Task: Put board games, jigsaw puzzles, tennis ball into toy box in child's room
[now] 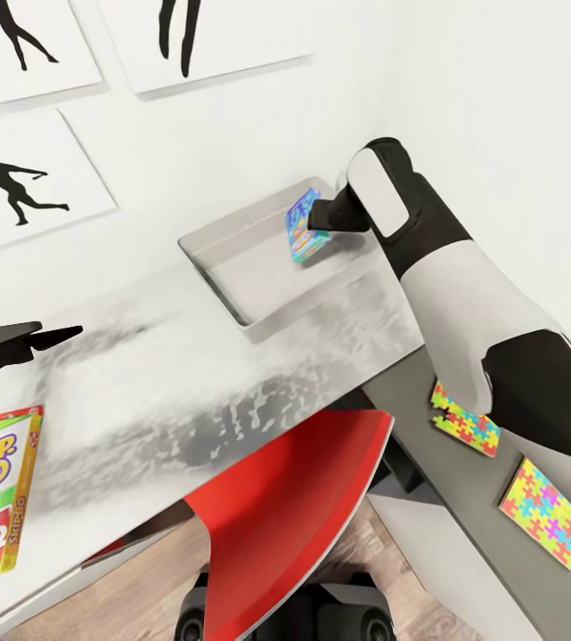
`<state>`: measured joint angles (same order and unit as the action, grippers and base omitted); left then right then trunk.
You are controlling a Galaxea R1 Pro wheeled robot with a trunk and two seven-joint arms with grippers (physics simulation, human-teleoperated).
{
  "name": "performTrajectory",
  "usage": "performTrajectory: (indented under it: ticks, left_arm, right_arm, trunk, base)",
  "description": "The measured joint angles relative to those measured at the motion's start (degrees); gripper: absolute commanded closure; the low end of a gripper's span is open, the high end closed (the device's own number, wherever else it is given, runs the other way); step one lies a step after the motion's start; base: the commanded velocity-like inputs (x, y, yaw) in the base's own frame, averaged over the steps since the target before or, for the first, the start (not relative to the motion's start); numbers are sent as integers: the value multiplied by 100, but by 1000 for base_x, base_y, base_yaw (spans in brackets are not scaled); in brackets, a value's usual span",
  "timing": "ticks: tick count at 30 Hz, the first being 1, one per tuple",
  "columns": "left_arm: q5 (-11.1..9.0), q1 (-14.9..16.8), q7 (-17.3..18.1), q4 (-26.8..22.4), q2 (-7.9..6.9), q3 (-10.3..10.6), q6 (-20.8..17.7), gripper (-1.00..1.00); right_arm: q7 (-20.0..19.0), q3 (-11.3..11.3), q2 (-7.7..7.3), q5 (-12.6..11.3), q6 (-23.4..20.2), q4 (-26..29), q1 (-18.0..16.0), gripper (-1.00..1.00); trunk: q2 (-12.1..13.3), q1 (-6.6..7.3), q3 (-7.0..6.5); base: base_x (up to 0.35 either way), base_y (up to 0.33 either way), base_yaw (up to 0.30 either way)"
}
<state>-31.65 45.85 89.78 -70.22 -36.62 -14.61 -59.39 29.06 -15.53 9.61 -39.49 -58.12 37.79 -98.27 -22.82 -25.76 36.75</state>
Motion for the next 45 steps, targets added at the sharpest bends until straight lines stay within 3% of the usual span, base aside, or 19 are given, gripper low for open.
performTrajectory:
  ticks: [35, 45]
  left_arm:
    - [-8, 9, 0, 0, -96, 0, 0, -100]
    - [-8, 10, 0, 0, -96, 1, 0, -100]
  right_arm:
    - [26, 87, 39, 1, 35, 9, 24, 100]
    - [24, 285, 38, 9, 43, 8, 24, 100]
  trunk:
    - [0, 0, 76]
    - [0, 0, 132]
  base:
    - [0, 0, -7]
    - [0, 0, -68]
